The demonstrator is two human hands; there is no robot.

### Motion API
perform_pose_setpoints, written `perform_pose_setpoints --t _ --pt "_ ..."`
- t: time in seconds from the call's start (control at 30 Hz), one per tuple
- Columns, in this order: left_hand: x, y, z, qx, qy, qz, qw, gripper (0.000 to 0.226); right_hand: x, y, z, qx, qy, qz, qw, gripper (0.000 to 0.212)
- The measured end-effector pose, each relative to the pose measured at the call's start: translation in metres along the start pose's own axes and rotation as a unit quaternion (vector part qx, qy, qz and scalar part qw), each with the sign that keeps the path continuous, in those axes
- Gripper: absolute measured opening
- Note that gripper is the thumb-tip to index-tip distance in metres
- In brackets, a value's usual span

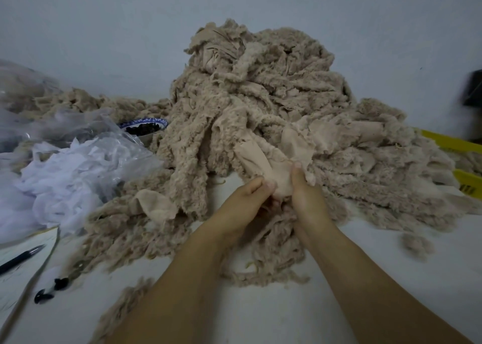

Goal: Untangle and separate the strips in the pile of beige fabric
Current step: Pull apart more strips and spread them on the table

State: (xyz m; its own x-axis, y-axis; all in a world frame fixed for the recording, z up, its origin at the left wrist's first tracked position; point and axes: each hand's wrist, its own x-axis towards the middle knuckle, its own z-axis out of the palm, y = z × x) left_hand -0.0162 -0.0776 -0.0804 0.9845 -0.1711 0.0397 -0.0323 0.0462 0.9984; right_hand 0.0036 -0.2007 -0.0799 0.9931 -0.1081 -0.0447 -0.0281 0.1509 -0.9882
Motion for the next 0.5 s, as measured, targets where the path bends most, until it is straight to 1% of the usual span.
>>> perform_pose_setpoints --t 0.07,0.13,0.17,0.2,0.27,0.37,0.4,0.47,0.5 --pt "0.005 0.002 0.001 -0.100 0.039 -0.038 0.994 0.035 -0.003 0.002 0.002 -0.095 -0.022 -0.041 0.994 0.050" --pt "0.006 0.004 -0.001 -0.189 0.057 -0.064 0.978 0.040 -0.008 0.006 0.006 -0.177 -0.078 -0.082 0.978 0.049" --pt "0.007 0.006 -0.005 -0.249 0.071 -0.081 0.962 0.039 -0.012 0.006 0.008 -0.196 -0.108 -0.084 0.971 0.048" --pt "0.008 0.008 -0.010 -0.323 0.083 -0.097 0.938 0.039 -0.014 0.006 0.011 -0.203 -0.132 -0.081 0.967 0.049" --pt "0.011 0.010 -0.025 -0.430 0.114 -0.096 0.891 0.037 -0.015 0.008 0.011 -0.195 -0.160 -0.070 0.965 0.048" --pt "0.012 0.011 -0.040 -0.486 0.144 -0.060 0.860 0.026 -0.018 0.010 0.010 -0.194 -0.184 -0.066 0.961 0.038" --pt "0.012 0.012 -0.042 -0.497 0.149 -0.055 0.853 0.023 -0.019 0.011 0.010 -0.194 -0.183 -0.063 0.962 0.038" --pt "0.013 0.013 -0.044 -0.500 0.153 -0.055 0.851 0.023 -0.019 0.012 0.013 -0.189 -0.165 -0.063 0.966 0.045" --pt "0.013 0.013 -0.043 -0.493 0.150 -0.059 0.855 0.026 -0.017 0.012 0.013 -0.180 -0.162 -0.059 0.968 0.043"
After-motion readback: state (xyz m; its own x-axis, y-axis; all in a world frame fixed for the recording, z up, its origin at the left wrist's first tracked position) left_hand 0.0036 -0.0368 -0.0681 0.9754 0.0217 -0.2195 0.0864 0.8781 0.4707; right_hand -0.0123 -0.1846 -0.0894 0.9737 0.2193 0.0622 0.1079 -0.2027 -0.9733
